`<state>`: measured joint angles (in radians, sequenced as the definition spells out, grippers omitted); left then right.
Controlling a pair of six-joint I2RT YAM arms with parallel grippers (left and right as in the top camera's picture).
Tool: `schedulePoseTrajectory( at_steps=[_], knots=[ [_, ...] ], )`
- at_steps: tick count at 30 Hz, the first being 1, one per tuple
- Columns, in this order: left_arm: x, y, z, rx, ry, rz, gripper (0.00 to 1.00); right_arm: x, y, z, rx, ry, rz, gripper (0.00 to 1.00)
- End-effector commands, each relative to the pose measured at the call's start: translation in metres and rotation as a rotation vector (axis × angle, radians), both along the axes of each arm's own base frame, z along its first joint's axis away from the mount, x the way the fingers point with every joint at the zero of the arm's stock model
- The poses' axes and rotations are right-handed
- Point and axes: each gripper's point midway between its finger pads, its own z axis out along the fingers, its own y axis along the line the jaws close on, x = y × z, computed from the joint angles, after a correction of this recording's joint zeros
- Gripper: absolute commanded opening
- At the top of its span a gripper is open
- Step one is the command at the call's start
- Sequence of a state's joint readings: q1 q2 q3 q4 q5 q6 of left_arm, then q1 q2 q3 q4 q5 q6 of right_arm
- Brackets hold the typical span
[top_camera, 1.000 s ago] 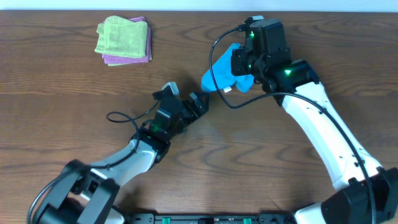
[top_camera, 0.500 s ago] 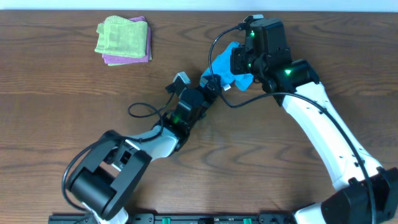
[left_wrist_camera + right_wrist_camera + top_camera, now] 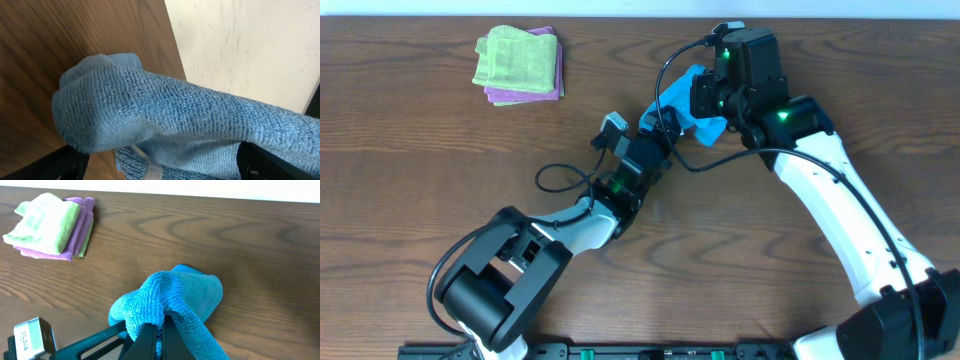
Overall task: Fold the cloth
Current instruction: 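Move the left gripper up to the hanging cloth and grasp its labeled corner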
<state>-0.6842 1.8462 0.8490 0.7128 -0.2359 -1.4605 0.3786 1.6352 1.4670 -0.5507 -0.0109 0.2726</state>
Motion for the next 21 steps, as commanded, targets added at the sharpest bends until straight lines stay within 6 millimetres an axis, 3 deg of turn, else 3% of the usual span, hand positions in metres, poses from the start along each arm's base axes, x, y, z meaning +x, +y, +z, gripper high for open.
schedulePoseTrajectory(
  at_steps=[1, 5, 9, 12, 14, 21],
  knots=[
    [0.006, 0.007, -0.002, 0.012, -0.007, 0.067, 0.95, -0.001, 0.006, 0.022, 0.044, -0.037, -0.001, 0.01],
    [0.008, 0.010, 0.000, 0.002, -0.014, 0.089, 0.95, -0.004, 0.004, 0.037, 0.080, -0.062, -0.021, 0.02],
    [0.010, 0.012, 0.004, -0.021, -0.022, 0.113, 0.95, -0.010, 0.002, 0.065, 0.128, -0.122, -0.034, 0.01],
    [0.014, 0.009, 0.019, -0.067, -0.072, 0.115, 0.96, -0.015, 0.000, 0.080, 0.153, -0.151, -0.041, 0.02],
    [0.018, 0.006, 0.035, -0.109, -0.118, 0.118, 0.95, -0.017, 0.002, 0.083, 0.170, -0.152, -0.037, 0.01],
    [0.028, 0.006, 0.060, -0.158, -0.179, 0.152, 0.95, -0.030, 0.026, 0.084, 0.192, -0.134, 0.021, 0.02]
  ],
)
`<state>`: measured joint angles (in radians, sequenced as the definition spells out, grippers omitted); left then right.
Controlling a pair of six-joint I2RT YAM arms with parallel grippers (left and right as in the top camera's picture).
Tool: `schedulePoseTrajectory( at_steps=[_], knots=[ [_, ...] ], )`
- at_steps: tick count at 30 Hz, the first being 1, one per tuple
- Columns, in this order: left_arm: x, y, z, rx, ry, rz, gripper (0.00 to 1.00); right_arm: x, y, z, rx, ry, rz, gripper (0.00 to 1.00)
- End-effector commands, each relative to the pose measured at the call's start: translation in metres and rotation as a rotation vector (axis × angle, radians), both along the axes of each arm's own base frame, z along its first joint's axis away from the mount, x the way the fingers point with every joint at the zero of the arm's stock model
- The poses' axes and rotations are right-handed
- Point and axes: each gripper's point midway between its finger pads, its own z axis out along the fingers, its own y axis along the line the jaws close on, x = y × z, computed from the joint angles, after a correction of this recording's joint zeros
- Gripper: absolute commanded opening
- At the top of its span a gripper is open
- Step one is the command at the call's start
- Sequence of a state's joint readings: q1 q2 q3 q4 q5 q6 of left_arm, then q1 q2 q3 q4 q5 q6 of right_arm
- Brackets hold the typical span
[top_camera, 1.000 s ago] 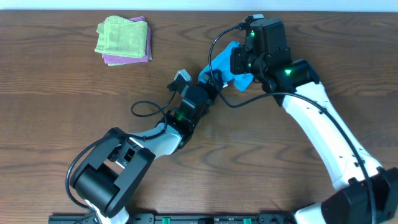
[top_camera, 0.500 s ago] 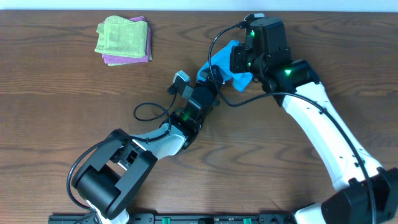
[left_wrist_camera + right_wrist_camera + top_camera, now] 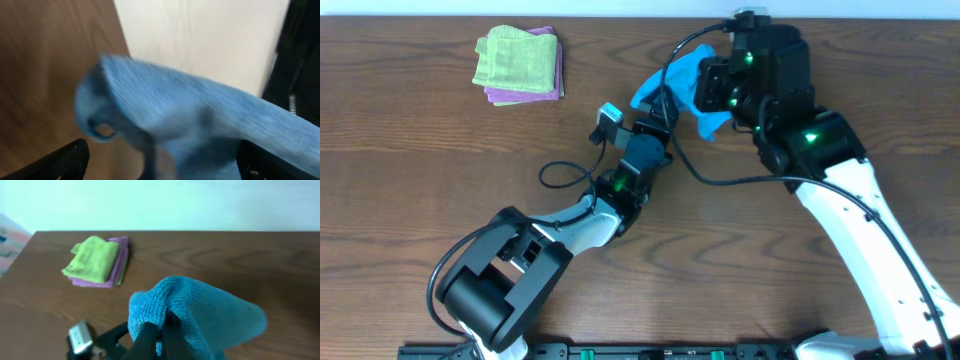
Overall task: Fold the cloth
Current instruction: 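Move the left gripper up to the hanging cloth and grasp its labeled corner, then release the cloth from the right gripper, leaving it in the left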
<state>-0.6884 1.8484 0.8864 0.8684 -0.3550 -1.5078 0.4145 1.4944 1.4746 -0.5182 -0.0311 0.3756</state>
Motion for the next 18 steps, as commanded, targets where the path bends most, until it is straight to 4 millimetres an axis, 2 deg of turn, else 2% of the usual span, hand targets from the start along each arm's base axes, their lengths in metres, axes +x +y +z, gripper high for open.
schedulePoseTrajectory(
  at_steps=[1, 5, 13, 14, 17, 18],
  knots=[
    [0.008, -0.001, 0.014, -0.034, -0.042, 0.029, 0.95, -0.008, 0.014, 0.009, 0.025, -0.004, 0.028, 0.02],
    [0.011, 0.001, 0.030, -0.079, -0.097, 0.035, 0.95, -0.010, 0.002, -0.001, -0.027, 0.025, -0.025, 0.01],
    [0.014, 0.007, 0.022, -0.042, -0.072, 0.047, 0.95, -0.012, 0.000, 0.003, -0.028, 0.017, -0.032, 0.01],
    [0.014, 0.008, 0.020, -0.035, -0.067, 0.048, 0.98, -0.013, -0.001, 0.005, -0.025, 0.012, -0.032, 0.01],
    [0.015, 0.010, 0.017, -0.027, -0.057, 0.051, 0.72, -0.017, -0.003, 0.017, -0.014, -0.013, -0.033, 0.01],
    [0.015, 0.010, 0.017, -0.028, -0.057, 0.052, 0.49, -0.019, -0.004, 0.022, -0.008, -0.024, -0.033, 0.02]
  ],
)
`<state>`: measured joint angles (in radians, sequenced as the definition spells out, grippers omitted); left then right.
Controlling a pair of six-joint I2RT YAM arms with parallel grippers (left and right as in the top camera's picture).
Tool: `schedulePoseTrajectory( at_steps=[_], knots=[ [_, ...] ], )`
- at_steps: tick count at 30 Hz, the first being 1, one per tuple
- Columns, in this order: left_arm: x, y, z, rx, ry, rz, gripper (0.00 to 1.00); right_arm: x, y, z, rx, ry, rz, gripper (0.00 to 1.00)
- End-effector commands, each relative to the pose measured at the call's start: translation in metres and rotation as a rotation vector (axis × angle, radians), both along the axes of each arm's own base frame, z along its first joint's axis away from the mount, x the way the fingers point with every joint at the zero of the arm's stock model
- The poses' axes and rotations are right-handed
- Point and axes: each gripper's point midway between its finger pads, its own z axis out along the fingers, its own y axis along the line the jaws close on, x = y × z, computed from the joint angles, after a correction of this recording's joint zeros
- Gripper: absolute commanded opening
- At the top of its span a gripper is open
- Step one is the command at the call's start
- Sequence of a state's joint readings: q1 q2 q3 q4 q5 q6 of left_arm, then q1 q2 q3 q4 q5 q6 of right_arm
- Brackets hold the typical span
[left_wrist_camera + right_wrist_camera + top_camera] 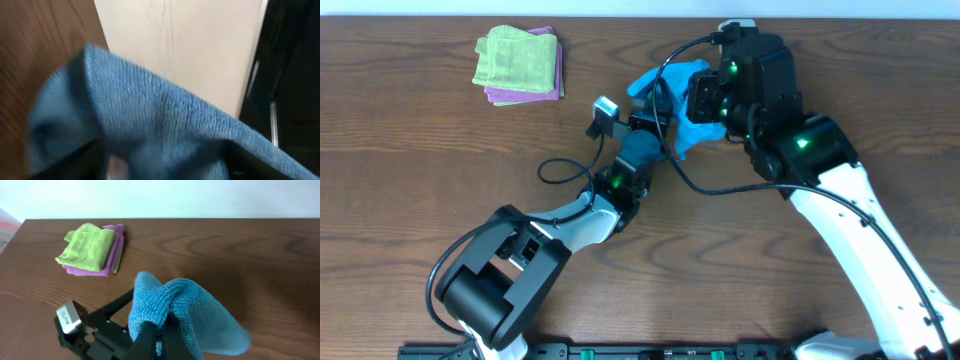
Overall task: Fold the cloth
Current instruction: 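Release the cloth from the right gripper, leaving it in the left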
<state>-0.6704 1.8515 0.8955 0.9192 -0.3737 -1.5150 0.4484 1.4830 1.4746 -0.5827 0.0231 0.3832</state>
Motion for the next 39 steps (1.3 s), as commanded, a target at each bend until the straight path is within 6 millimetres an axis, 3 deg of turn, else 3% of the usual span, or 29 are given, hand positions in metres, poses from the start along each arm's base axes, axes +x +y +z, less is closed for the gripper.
schedulePoseTrajectory(
  at_steps=[1, 3, 5, 13, 19, 22, 23, 24, 25, 26, 29, 32, 35, 39],
  knots=[
    [0.006, 0.001, 0.003, -0.010, -0.006, 0.018, 0.19, -0.009, -0.007, 0.035, 0.037, -0.075, -0.022, 0.01],
    [0.006, 0.001, 0.003, -0.022, -0.003, 0.019, 0.27, -0.011, -0.011, 0.041, 0.036, -0.092, -0.034, 0.01],
    [0.006, 0.001, 0.003, -0.023, -0.003, 0.017, 0.07, -0.012, -0.012, 0.045, 0.039, -0.101, -0.037, 0.02],
    [0.004, -0.010, 0.012, -0.103, -0.015, -0.042, 0.06, -0.016, -0.008, 0.044, 0.051, -0.088, -0.009, 0.01],
    [-0.001, -0.027, 0.016, -0.116, -0.023, -0.165, 0.06, -0.015, -0.040, 0.014, -0.182, -0.040, -0.072, 0.01],
    [0.001, -0.025, 0.011, -0.080, -0.013, -0.175, 0.06, -0.016, -0.043, -0.009, -0.297, 0.011, -0.025, 0.01],
    [0.002, -0.023, 0.009, -0.074, -0.005, -0.172, 0.06, -0.017, -0.043, -0.016, -0.318, 0.034, -0.014, 0.08],
    [0.003, -0.021, 0.007, -0.067, 0.000, -0.169, 0.06, -0.019, -0.045, -0.026, -0.341, 0.068, -0.004, 0.27],
    [0.004, -0.019, 0.006, -0.063, 0.004, -0.165, 0.07, -0.021, -0.046, -0.035, -0.358, 0.100, 0.000, 0.57],
    [0.005, -0.017, 0.003, -0.056, 0.011, -0.162, 0.09, -0.023, -0.050, -0.044, -0.385, 0.135, -0.006, 0.99],
    [0.008, -0.013, -0.001, -0.043, 0.027, -0.165, 0.09, -0.027, -0.077, -0.066, -0.463, 0.234, -0.120, 0.99],
    [0.007, -0.016, -0.004, -0.011, 0.028, -0.203, 0.09, -0.026, -0.098, -0.074, -0.498, 0.271, -0.195, 0.99],
    [0.000, -0.028, -0.006, 0.004, 0.034, -0.287, 0.07, -0.028, -0.097, -0.078, -0.474, 0.298, -0.152, 0.99],
    [-0.020, -0.055, -0.006, 0.045, 0.013, -0.507, 0.07, -0.051, -0.087, -0.096, -0.420, 0.420, -0.016, 0.99]
  ],
)
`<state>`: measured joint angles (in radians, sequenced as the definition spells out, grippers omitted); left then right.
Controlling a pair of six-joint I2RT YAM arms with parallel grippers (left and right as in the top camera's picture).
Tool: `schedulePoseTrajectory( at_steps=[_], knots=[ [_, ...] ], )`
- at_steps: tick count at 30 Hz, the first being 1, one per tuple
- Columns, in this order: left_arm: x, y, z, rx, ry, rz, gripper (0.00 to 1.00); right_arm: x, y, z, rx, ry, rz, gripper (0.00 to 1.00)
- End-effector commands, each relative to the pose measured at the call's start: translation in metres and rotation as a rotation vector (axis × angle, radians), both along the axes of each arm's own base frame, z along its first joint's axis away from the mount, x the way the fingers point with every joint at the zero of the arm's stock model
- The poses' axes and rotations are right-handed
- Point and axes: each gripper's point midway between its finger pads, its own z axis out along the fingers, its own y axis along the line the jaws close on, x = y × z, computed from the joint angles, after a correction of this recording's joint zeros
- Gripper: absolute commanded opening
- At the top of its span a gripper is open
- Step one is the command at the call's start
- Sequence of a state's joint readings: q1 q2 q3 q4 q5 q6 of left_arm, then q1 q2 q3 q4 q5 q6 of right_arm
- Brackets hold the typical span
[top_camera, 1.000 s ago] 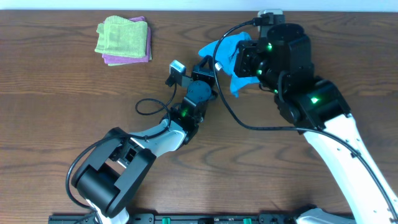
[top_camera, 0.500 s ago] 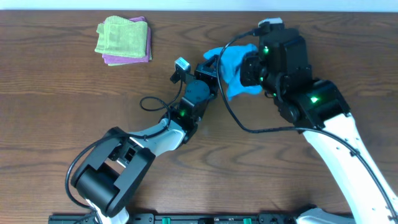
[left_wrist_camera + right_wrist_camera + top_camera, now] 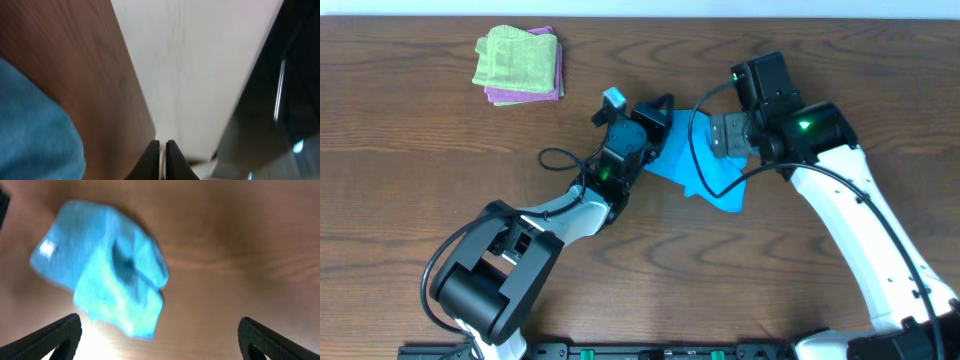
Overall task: Fold the cloth
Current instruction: 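Release the cloth from the right gripper, leaving it in the left, then grasp another corner of the cloth with the right gripper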
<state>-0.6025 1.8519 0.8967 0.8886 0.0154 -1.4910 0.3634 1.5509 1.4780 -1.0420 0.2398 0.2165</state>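
The blue cloth [image 3: 705, 172] lies loosely bunched on the wooden table, a crumpled heap with a label in the blurred right wrist view [image 3: 107, 280]. My right gripper [image 3: 728, 140] hangs above its right part. It is open [image 3: 160, 335] and wide, with nothing between the fingers. My left gripper [image 3: 665, 103] sits at the cloth's upper left edge. Its fingers are shut together [image 3: 161, 147] with no cloth between them. In that view the blue cloth [image 3: 30, 130] shows only at the lower left.
A folded stack of a green cloth on a purple one [image 3: 518, 64] lies at the back left. A black cable loop [image 3: 560, 160] trails from the left arm. The table's far edge [image 3: 620, 18] runs close behind the grippers.
My right gripper has let go of the blue cloth and stands open above it. The cloth now lies on the table. My left gripper's fingers, apart before, are shut and empty.
At first my right gripper was shut on the bunched cloth low over the table, with the left fingers apart around it. Then the cloth was held higher, then a little further left. Now it lies released on the table between the grippers.
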Motion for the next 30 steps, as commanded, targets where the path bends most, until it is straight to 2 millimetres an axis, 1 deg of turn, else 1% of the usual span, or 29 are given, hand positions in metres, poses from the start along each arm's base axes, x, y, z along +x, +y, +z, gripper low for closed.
schedulePoseTrajectory(
  at_steps=[1, 3, 4, 6, 7, 9, 10, 12, 15, 16, 17, 18, 19, 21, 23, 25, 27, 30],
  knots=[
    [-0.020, -0.031, 0.001, 0.061, -0.054, -0.269, 0.08, -0.015, 0.013, -0.008, 0.081, 0.086, 0.095, 0.99],
    [-0.034, -0.036, -0.014, 0.108, -0.025, -0.401, 0.07, -0.027, 0.017, -0.018, 0.103, 0.149, 0.152, 0.99],
    [-0.040, -0.033, -0.027, 0.136, 0.015, -0.450, 0.07, -0.032, 0.016, -0.024, 0.112, 0.179, 0.153, 0.99],
    [-0.050, -0.021, -0.055, 0.200, 0.109, -0.523, 0.08, -0.043, 0.015, -0.040, 0.137, 0.236, 0.146, 0.99],
    [-0.053, -0.010, -0.069, 0.251, 0.136, -0.552, 0.09, -0.050, 0.013, -0.052, 0.165, 0.278, 0.126, 0.99],
    [-0.056, 0.007, -0.086, 0.300, 0.189, -0.572, 0.11, -0.061, 0.011, -0.071, 0.210, 0.333, 0.097, 0.99],
    [-0.057, 0.015, -0.091, 0.315, 0.199, -0.585, 0.13, -0.067, 0.008, -0.083, 0.239, 0.365, 0.062, 0.99],
    [-0.055, 0.025, -0.094, 0.330, 0.200, -0.593, 0.16, -0.077, 0.004, -0.102, 0.289, 0.413, -0.005, 0.99],
    [-0.055, 0.027, -0.093, 0.332, 0.190, -0.602, 0.18, -0.090, 0.005, -0.126, 0.390, 0.465, -0.072, 0.99],
    [-0.056, 0.027, -0.094, 0.332, 0.193, -0.605, 0.18, -0.093, 0.003, -0.133, 0.404, 0.476, -0.117, 0.95],
    [-0.058, 0.026, -0.095, 0.333, 0.202, -0.608, 0.18, -0.096, 0.001, -0.138, 0.415, 0.487, -0.155, 0.95],
    [-0.061, 0.025, -0.097, 0.333, 0.214, -0.617, 0.19, -0.098, 0.002, -0.142, 0.426, 0.493, -0.166, 0.93],
    [-0.065, 0.024, -0.100, 0.336, 0.230, -0.625, 0.20, -0.098, 0.004, -0.145, 0.439, 0.492, -0.161, 0.90],
    [-0.069, 0.024, -0.106, 0.355, 0.250, -0.634, 0.21, -0.097, 0.006, -0.148, 0.455, 0.485, -0.176, 0.89],
    [-0.070, 0.026, -0.113, 0.388, 0.271, -0.617, 0.22, -0.092, 0.008, -0.150, 0.468, 0.464, -0.192, 0.87],
    [-0.066, 0.030, -0.115, 0.420, 0.261, -0.594, 0.21, -0.086, 0.008, -0.152, 0.476, 0.446, -0.195, 0.85],
    [-0.059, 0.038, -0.118, 0.461, 0.253, -0.555, 0.21, -0.082, 0.012, -0.155, 0.497, 0.445, -0.198, 0.85],
    [-0.054, 0.049, -0.122, 0.537, 0.244, -0.560, 0.24, -0.078, 0.014, -0.160, 0.504, 0.445, -0.194, 0.86]
  ],
)
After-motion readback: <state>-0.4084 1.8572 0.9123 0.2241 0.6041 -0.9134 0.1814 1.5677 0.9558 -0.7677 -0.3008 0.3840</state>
